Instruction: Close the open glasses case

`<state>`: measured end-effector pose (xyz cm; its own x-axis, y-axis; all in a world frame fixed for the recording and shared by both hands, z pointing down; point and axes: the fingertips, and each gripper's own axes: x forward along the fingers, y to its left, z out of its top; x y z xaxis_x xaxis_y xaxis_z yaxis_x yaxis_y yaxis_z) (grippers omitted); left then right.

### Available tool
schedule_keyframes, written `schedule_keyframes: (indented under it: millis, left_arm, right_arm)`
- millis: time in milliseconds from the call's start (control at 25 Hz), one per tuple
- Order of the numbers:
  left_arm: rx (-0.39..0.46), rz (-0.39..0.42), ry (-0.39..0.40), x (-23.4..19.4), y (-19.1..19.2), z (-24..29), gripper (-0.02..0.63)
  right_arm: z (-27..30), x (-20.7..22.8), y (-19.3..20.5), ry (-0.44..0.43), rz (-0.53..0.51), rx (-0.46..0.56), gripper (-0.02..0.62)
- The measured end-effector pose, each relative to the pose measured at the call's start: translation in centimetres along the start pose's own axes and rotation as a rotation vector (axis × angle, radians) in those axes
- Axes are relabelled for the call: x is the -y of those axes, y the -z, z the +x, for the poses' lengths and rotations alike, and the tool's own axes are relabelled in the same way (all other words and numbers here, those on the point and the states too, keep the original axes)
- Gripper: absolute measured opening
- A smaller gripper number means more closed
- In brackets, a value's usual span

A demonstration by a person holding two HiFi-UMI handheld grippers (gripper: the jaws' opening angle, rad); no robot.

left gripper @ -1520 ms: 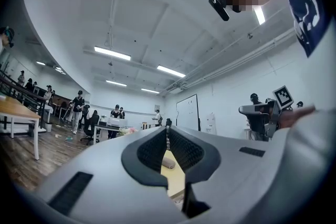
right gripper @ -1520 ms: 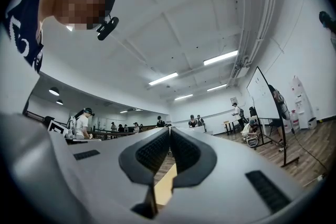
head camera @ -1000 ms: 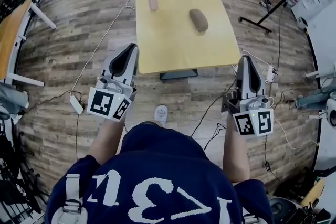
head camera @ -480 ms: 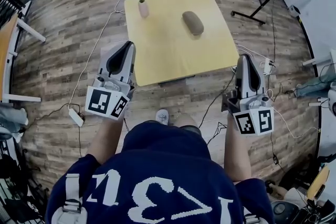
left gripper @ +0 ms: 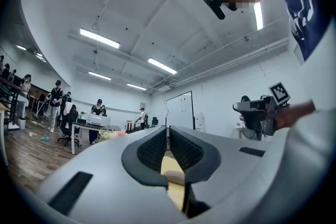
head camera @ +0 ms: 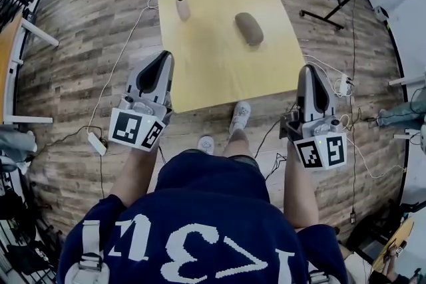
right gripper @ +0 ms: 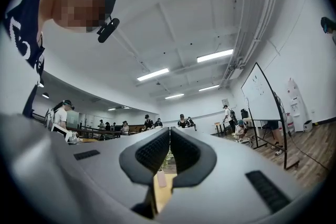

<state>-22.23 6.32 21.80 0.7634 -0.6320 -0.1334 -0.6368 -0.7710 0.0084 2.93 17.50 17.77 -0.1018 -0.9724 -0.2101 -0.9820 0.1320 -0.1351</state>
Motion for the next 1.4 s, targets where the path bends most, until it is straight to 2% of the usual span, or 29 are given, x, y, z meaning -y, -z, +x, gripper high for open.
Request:
schedule_keyframes:
  millis: [360, 520, 960, 1200, 1400]
  left_arm:
    - [-0.014, 0.008, -0.068, -1.3, 0.3, 6.2, 0.027]
    - [-0.017, 0.011, -0.116, -1.9, 0.2, 9.5, 0.028]
    - [-0.02, -0.01, -0.206, -0.3, 2.3, 16.6, 0.028]
    - [-0.019, -0.014, -0.246, -0.3, 3.4, 18.9, 0.028]
    - [-0.038, -0.02, -0.247, -0.6, 4.3, 19.9, 0.028]
  right_arm:
    - [6.4, 5.8, 0.3, -0.069, 0.028, -0.005, 0.028]
    - [9.4, 8.6, 1.0, -0.126, 0.048, -0.02, 0.028]
    - [14.3, 16.2, 1.6, -0.238, 0.046, -0.069, 0.028]
    - [16.8, 18.4, 2.2, -0.283, 0.071, -0.084, 0.028]
    - [18.0, 18.4, 3.6, -0.299, 0.097, -0.109, 0.028]
